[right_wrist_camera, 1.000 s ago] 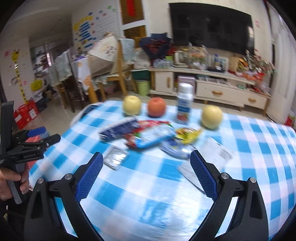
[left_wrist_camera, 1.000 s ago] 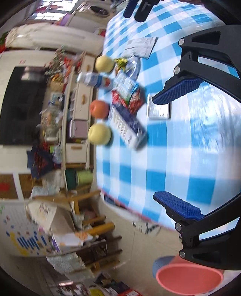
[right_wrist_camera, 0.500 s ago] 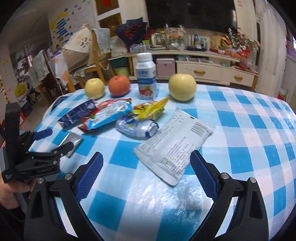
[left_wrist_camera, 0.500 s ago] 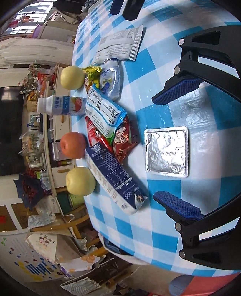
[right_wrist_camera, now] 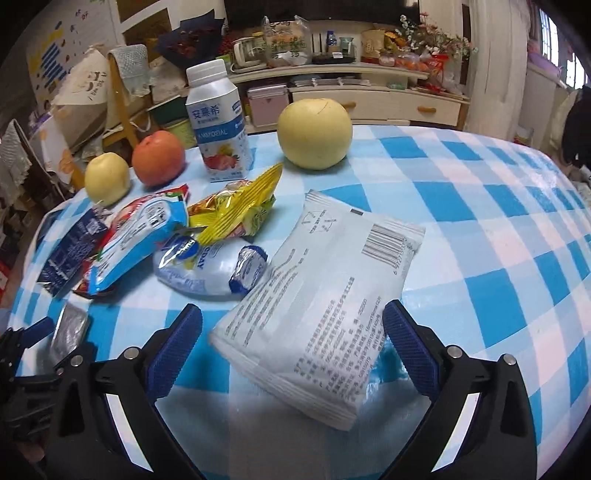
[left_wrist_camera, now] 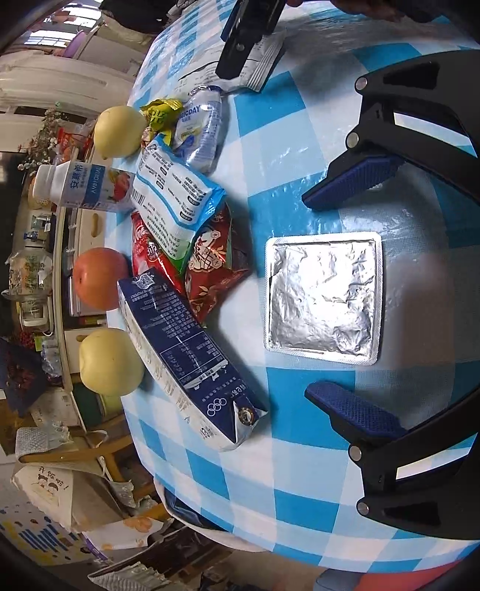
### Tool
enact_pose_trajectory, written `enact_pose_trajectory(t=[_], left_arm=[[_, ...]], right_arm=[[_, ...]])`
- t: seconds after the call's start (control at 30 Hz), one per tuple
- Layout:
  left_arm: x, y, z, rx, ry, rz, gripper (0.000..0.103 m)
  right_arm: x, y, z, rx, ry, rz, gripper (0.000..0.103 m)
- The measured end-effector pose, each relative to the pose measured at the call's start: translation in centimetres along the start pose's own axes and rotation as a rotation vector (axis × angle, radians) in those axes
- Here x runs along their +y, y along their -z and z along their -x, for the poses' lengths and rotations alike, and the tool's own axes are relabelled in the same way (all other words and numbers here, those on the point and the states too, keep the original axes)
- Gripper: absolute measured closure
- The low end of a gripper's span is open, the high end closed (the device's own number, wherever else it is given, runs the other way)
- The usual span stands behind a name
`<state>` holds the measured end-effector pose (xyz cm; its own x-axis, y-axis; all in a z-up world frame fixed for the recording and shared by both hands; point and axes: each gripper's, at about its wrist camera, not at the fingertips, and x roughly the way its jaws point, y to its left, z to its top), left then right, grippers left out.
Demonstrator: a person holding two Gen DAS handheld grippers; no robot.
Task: Collect trash
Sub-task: 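Grasp the foil tray with the left gripper while the right gripper grasps the white sachet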
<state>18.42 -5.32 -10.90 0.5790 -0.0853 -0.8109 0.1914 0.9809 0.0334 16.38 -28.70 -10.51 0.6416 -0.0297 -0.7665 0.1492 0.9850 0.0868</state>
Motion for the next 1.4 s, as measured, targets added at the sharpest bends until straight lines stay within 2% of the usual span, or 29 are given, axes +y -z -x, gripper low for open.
enact_pose_trajectory(t=[0.07,0.2,0.3,0.37,0.43,0.67,0.77,0.83,0.9,1.0,1.07,1.1,1.13,1.2,1.3,1.37,1.4], left_arm=[[0.0,-0.1,-0.1,0.003,0.005,0.003,0.009],[0.1,-0.1,-0.2,0.005,0.015,0.013,0.01],[-0.2,-0.1,0.1,-0.011,0.037,-0.003,0.025],[-0.3,-0.1,0.3,-0.023,0.043,-0.01,0.04],[-0.3,-0.1,0.3,-0.025,0.046,-0.01,0.04],[0.2,0.4,0.8,-0.026,0.064,0.006,0.04],[0.6,0.7,1.2,-0.031,0.062,0.015,0.04],[0.7,0.7,1.7,-0.04,0.065,0.016,0.04],[0.7,0.8,2.1,-0.05,0.065,0.012,0.04],[0.4,1.0,2.7,-0.063,0.064,-0.002,0.04],[0.4,1.0,2.9,-0.069,0.056,-0.009,0.04],[0.5,1.0,2.9,-0.07,0.055,-0.009,0.04],[0.5,1.1,3.0,-0.072,0.056,-0.006,0.04],[0.7,1.1,3.0,-0.073,0.057,-0.002,0.04],[0.9,1.0,2.8,-0.072,0.06,0.006,0.04],[1.1,1.0,2.8,-0.075,0.061,0.008,0.04],[1.1,1.0,2.7,-0.076,0.06,0.008,0.04]], right_arm=[[-0.1,0.1,-0.8,0.015,0.038,-0.005,0.004],[-0.7,0.2,-1.5,0.032,-0.004,-0.037,0.004],[-0.7,0.0,-1.5,0.031,-0.02,-0.032,0.005],[-0.9,0.0,-1.3,0.027,-0.02,-0.016,0.009],[-1.0,0.1,-1.1,0.026,-0.022,0.002,0.019],[-1.5,0.3,-0.3,0.021,-0.041,0.006,0.027],[-1.8,0.3,0.5,0.01,-0.047,0.006,0.034],[-2.1,0.4,1.2,-0.002,-0.052,0.0,0.044],[-2.2,0.4,1.6,0.003,-0.065,-0.002,0.047],[-3.0,0.7,1.1,0.023,-0.11,-0.054,0.046],[-3.1,0.7,0.3,0.05,-0.151,-0.081,0.033],[-2.6,0.6,0.0,0.058,-0.157,-0.068,0.016],[-2.1,0.5,-0.3,0.061,-0.145,-0.062,0.009],[-1.1,0.4,-0.7,0.066,-0.104,-0.045,0.004],[0.6,0.4,-1.7,0.071,-0.01,0.072,0.005],[0.6,0.5,-1.6,0.069,-0.001,0.092,0.009],[0.5,0.4,-1.5,0.068,0.005,0.092,0.018]])
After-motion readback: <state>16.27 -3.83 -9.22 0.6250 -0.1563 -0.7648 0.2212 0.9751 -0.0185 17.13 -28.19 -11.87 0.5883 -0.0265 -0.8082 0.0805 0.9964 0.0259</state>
